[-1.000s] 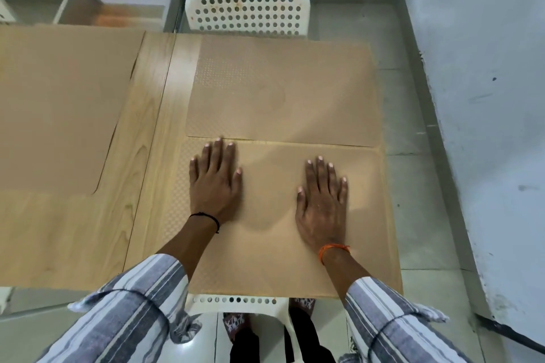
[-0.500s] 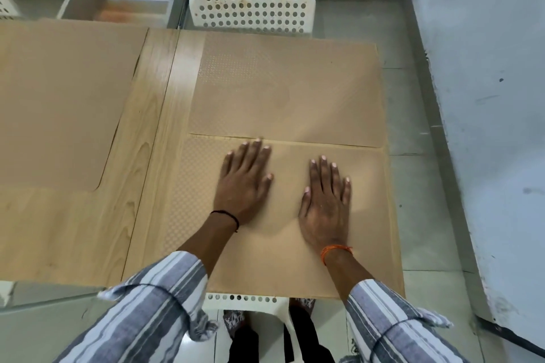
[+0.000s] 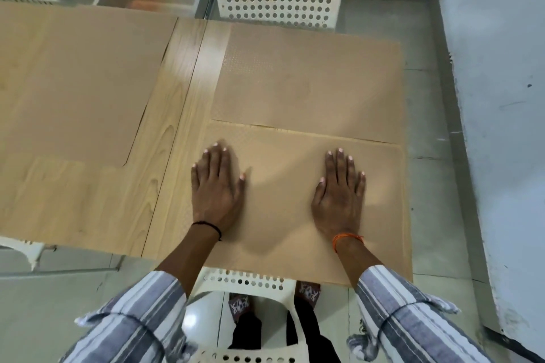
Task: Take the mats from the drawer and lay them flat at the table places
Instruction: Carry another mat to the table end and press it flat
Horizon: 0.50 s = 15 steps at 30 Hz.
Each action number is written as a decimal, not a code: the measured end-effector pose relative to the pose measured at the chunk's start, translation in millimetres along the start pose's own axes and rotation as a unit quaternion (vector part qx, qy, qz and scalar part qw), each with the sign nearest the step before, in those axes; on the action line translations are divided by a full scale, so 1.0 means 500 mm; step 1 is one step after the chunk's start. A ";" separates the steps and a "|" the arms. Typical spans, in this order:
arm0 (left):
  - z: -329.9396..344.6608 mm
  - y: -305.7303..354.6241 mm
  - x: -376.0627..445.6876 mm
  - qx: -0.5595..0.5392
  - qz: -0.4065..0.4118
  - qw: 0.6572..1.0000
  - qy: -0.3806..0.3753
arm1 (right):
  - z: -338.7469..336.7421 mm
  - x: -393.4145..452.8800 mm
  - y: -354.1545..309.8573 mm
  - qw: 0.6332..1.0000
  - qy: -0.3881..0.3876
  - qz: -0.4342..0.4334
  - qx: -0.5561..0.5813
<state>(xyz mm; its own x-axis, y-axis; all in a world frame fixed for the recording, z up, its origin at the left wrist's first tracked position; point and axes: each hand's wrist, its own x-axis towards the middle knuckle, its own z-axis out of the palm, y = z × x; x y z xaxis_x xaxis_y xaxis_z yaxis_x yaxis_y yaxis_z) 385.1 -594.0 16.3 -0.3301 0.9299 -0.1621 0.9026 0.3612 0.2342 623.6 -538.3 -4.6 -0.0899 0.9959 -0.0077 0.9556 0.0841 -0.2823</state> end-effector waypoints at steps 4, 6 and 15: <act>0.034 0.010 -0.095 0.023 0.050 0.998 -0.004 | -0.001 0.005 -0.001 1.000 -0.007 -0.001 -0.003; 0.036 0.007 -0.102 0.022 0.037 0.999 -0.003 | -0.005 0.003 -0.006 1.000 -0.011 -0.001 -0.003; 0.042 0.004 -0.103 0.020 0.041 0.999 0.011 | 0.004 -0.160 -0.140 0.995 -0.048 -0.083 0.019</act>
<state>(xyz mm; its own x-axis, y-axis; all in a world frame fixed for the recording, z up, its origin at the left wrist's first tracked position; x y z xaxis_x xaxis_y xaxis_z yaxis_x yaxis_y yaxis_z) 409.6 -642.5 5.2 -0.2598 0.9580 -0.1217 0.9370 0.2805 0.2080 563.5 -623.9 13.9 -0.2734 0.9606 -0.0500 0.9143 0.2434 -0.3238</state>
